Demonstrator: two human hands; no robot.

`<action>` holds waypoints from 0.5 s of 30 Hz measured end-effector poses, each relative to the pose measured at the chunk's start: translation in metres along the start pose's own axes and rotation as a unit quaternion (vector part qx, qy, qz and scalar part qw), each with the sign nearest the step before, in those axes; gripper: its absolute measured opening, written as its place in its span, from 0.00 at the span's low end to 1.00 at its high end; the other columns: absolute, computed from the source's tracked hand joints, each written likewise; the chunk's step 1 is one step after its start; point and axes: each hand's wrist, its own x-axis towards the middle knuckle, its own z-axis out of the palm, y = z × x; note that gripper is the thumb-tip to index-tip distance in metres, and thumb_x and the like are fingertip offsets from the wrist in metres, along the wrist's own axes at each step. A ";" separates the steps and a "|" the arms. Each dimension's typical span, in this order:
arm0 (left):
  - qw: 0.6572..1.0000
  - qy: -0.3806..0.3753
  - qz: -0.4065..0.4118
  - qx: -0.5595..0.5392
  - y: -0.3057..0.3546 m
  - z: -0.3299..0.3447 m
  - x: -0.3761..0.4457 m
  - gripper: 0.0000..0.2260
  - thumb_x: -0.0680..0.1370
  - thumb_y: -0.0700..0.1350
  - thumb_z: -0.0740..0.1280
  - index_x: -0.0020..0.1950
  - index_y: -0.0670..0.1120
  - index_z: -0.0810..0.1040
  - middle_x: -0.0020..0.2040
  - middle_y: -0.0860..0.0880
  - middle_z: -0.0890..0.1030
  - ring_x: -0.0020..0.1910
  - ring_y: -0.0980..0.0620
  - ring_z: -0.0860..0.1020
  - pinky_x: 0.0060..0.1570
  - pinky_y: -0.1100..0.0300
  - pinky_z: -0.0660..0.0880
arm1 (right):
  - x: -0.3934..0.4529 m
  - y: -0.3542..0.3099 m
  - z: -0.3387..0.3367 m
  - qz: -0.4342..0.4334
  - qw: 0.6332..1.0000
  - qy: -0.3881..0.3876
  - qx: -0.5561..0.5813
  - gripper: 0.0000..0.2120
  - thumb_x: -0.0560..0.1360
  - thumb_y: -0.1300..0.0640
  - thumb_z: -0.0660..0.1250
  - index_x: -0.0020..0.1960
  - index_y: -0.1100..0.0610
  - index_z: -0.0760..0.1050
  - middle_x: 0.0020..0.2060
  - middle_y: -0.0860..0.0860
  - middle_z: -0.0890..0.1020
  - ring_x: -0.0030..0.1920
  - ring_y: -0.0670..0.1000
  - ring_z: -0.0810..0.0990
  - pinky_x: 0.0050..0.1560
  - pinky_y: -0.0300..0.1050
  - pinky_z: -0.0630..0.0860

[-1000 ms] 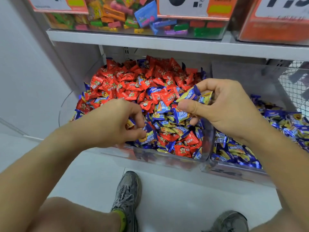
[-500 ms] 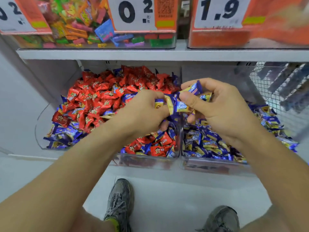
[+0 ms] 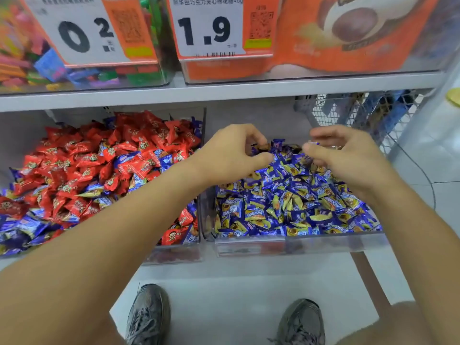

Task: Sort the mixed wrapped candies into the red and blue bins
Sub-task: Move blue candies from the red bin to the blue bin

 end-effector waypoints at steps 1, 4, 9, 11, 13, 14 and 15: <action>1.000 -0.009 0.013 0.024 -0.005 -0.003 -0.006 0.14 0.75 0.56 0.71 0.57 0.50 0.79 0.53 0.49 0.80 0.52 0.54 0.80 0.57 0.58 0.75 | -0.001 -0.002 -0.001 -0.016 1.000 0.006 -0.022 0.14 0.73 0.56 0.76 0.57 0.52 0.81 0.49 0.49 0.83 0.44 0.47 0.83 0.54 0.50 0.81; 0.995 0.026 0.062 0.079 -0.017 -0.016 -0.033 0.10 0.77 0.55 0.70 0.54 0.52 0.80 0.53 0.52 0.78 0.54 0.55 0.76 0.58 0.61 0.70 | -0.007 -0.012 0.006 -0.095 0.978 0.027 -0.184 0.09 0.74 0.53 0.75 0.53 0.51 0.81 0.47 0.44 0.82 0.48 0.45 0.80 0.49 0.38 0.72; 0.993 0.088 0.020 0.075 -0.038 -0.057 -0.107 0.06 0.77 0.47 0.66 0.40 0.53 0.77 0.35 0.56 0.79 0.36 0.60 0.76 0.38 0.70 0.69 | -0.032 -0.036 0.048 -0.187 0.963 -0.029 -0.192 0.03 0.74 0.56 0.72 0.42 0.49 0.83 0.37 0.41 0.84 0.37 0.39 0.82 0.44 0.44 0.82; 0.990 -0.054 -0.054 0.121 -0.060 -0.073 -0.131 0.06 0.77 0.50 0.65 0.40 0.55 0.77 0.35 0.61 0.79 0.33 0.61 0.76 0.34 0.70 0.70 | -0.050 -0.048 0.074 -0.255 0.955 -0.053 -0.143 0.04 0.74 0.58 0.71 0.42 0.50 0.82 0.37 0.43 0.84 0.38 0.41 0.82 0.41 0.39 0.80; 0.969 -0.159 -0.077 0.171 -0.082 -0.083 -0.147 0.05 0.78 0.50 0.66 0.44 0.59 0.78 0.40 0.67 0.79 0.39 0.63 0.78 0.38 0.71 0.71 | -0.071 -0.058 0.104 -0.345 0.926 -0.076 -0.131 0.03 0.74 0.60 0.71 0.44 0.53 0.82 0.38 0.45 0.83 0.38 0.44 0.80 0.42 0.38 0.77; 0.967 -0.170 -0.080 0.174 -0.089 -0.085 -0.151 0.04 0.78 0.49 0.67 0.46 0.60 0.78 0.41 0.68 0.78 0.42 0.65 0.77 0.40 0.72 0.71 | -0.079 -0.060 0.119 -0.384 0.909 -0.091 -0.136 0.03 0.73 0.61 0.71 0.45 0.55 0.81 0.38 0.46 0.82 0.38 0.45 0.79 0.43 0.39 0.76; 0.970 -0.160 -0.077 0.166 -0.096 -0.086 -0.155 0.05 0.77 0.48 0.68 0.48 0.59 0.78 0.40 0.65 0.79 0.44 0.67 0.76 0.41 0.73 0.71 | -0.086 -0.061 0.132 -0.414 0.892 -0.116 -0.141 0.03 0.73 0.62 0.71 0.46 0.56 0.81 0.38 0.48 0.81 0.38 0.45 0.78 0.43 0.40 0.75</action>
